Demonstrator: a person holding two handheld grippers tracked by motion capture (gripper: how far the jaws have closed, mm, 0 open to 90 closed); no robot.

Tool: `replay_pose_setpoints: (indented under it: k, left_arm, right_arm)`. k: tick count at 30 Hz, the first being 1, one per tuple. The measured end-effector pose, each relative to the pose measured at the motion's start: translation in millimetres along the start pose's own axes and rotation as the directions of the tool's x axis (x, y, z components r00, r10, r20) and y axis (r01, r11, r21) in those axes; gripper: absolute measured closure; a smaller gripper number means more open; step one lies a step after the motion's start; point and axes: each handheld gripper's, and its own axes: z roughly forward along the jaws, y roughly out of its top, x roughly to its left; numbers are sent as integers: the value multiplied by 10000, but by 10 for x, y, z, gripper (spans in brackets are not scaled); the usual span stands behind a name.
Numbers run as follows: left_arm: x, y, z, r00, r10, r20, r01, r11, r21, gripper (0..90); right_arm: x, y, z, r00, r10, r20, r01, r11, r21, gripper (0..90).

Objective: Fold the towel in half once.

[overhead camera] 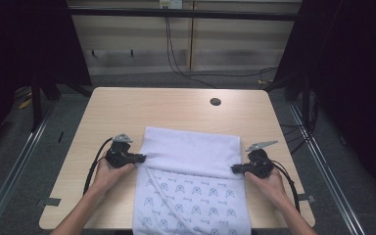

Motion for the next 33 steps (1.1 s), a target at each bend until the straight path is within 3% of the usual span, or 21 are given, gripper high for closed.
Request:
replay_pose_setpoints:
  k: [3,4,7,10,12,14,15,20,21,22,24,25,26,29,31,33]
  left_arm:
    - [76,73,45,9997,-53,-247,52,10000,-21,876]
    - [161,120,82,9985,-405,-382,396,9990,-229,876]
    - [259,185,121,9962,-581,-648,560,9978,-348,876]
    - [340,227,156,9945,-672,-803,632,9967,-505,876]
    - [401,271,184,9918,-969,-834,924,9941,-567,876]
    - [432,305,194,9906,-976,-954,937,9946,-448,876]
    - [450,355,234,9864,-912,-1366,850,9951,-506,876]
    - [529,405,298,9808,-1089,-1619,955,9915,-882,875]
    - [591,396,323,9799,-1259,-1545,1064,9860,-1287,875]
    - [617,402,333,9786,-1393,-1513,1185,9832,-1389,875]
    - [632,421,338,9773,-1282,-1685,1064,9854,-1328,874]
    - [618,491,357,9694,-1134,-2175,922,9901,-1054,873]
    - [609,507,365,9664,-1025,-2356,812,9918,-987,873]
    - [632,478,356,9680,-1278,-2159,1025,9869,-1249,872]
    - [636,460,337,9695,-1472,-1961,1225,9836,-1324,872]
    - [623,447,309,9742,-1351,-1807,1107,9841,-1388,872]
  right_arm:
    - [-61,94,57,9998,-77,158,78,10000,-32,872]
    - [-130,177,119,9999,50,119,-49,9999,-140,871]
    - [-194,298,200,9996,67,278,-62,9998,-192,871]
    - [-272,422,282,9987,35,504,-22,9996,-272,871]
    - [-354,506,340,9979,200,614,-173,9989,-442,871]
    - [-424,594,406,9962,274,829,-221,9978,-631,871]
    - [-459,638,439,9951,378,909,-312,9968,-731,871]
    - [-581,857,593,9861,578,1555,-421,9938,-1027,870]
    - [-599,886,615,9840,690,1644,-511,9925,-1106,870]
    - [-626,908,641,9825,724,1714,-513,9909,-1247,870]
    - [-643,931,663,9804,807,1799,-566,9892,-1352,871]
    - [-650,957,725,9735,1165,1966,-814,9807,-1779,872]
    - [-631,970,754,9695,1228,2120,-820,9781,-1913,873]
    - [-586,1039,786,9637,891,2518,-492,9858,-1606,873]
    - [-601,1048,745,9694,788,2327,-483,9898,-1341,872]
    - [-610,1043,666,9761,702,2058,-425,9898,-1363,872]
